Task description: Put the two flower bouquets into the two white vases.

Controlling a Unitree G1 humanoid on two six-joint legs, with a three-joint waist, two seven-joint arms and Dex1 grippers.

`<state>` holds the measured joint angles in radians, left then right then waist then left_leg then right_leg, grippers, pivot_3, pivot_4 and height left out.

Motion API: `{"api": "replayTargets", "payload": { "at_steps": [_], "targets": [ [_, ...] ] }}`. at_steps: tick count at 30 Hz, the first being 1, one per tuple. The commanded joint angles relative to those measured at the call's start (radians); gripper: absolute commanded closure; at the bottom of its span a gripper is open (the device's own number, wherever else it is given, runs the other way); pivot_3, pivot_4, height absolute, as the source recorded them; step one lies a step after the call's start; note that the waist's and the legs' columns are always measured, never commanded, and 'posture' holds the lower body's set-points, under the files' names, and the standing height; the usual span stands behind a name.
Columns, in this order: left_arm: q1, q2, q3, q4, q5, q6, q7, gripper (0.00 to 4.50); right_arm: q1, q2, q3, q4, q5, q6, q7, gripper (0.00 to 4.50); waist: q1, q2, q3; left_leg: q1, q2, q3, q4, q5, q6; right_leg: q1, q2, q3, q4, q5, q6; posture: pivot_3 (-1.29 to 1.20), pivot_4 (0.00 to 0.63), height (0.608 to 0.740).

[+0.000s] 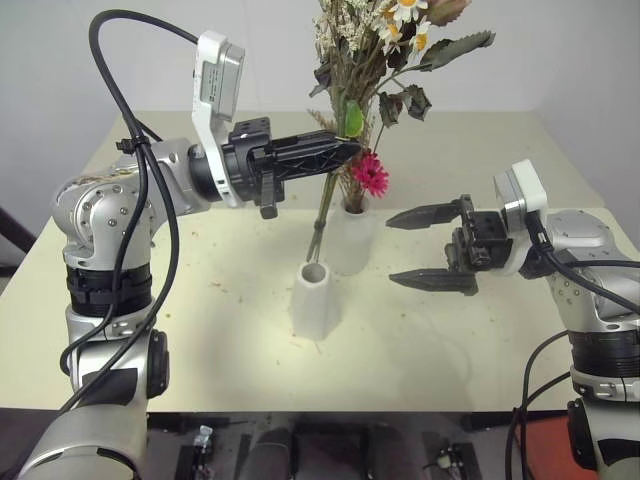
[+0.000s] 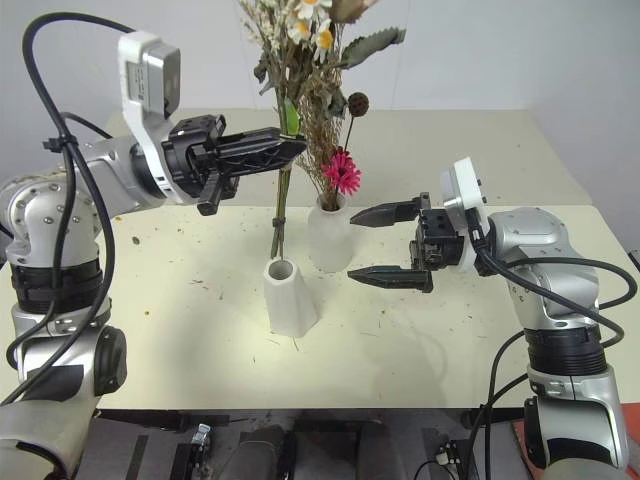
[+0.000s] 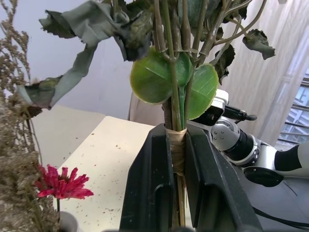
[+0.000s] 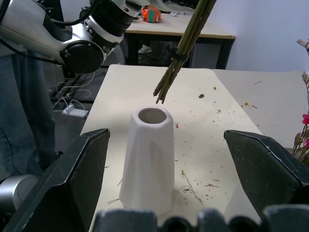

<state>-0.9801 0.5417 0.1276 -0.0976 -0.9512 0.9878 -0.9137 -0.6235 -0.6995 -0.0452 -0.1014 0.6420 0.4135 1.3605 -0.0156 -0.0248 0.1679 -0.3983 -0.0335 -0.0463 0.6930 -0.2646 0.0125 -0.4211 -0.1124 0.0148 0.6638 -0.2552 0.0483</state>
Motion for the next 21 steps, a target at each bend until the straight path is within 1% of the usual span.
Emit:
{"api": "replayTargets", "payload": {
  "at_steps": [1,7,21],
  "targets": [
    [0.018,-0.017,0.001,-0.039,0.002,-0.051,-0.012,4.39,-0.019,-0.012,-0.025,-0.015,0.013,-0.002,-0.006,0.0,-0.001,0.0,0.0,0.0,0.0,0.0,0.0,0.0,0.0,0.0,0.0,0.0,0.0,0.0,0.0,0.0,0.15,0.74],
    [0.066,-0.028,-0.015,-0.059,0.032,-0.107,-0.04,4.39,-0.017,-0.016,-0.027,-0.014,0.01,-0.001,-0.014,0.0,0.0,0.0,0.0,0.0,0.0,0.0,0.0,0.0,0.0,0.0,0.0,0.0,0.0,0.0,0.0,0.0,0.15,0.74],
    [0.165,-0.004,-0.054,-0.12,0.094,-0.181,-0.09,4.39,-0.024,-0.015,-0.019,0.011,0.002,-0.012,-0.006,0.0,0.0,0.0,0.0,0.0,0.0,0.0,0.0,0.0,0.0,0.0,0.0,0.0,0.0,0.0,0.0,0.0,0.15,0.74]
  ]
}}
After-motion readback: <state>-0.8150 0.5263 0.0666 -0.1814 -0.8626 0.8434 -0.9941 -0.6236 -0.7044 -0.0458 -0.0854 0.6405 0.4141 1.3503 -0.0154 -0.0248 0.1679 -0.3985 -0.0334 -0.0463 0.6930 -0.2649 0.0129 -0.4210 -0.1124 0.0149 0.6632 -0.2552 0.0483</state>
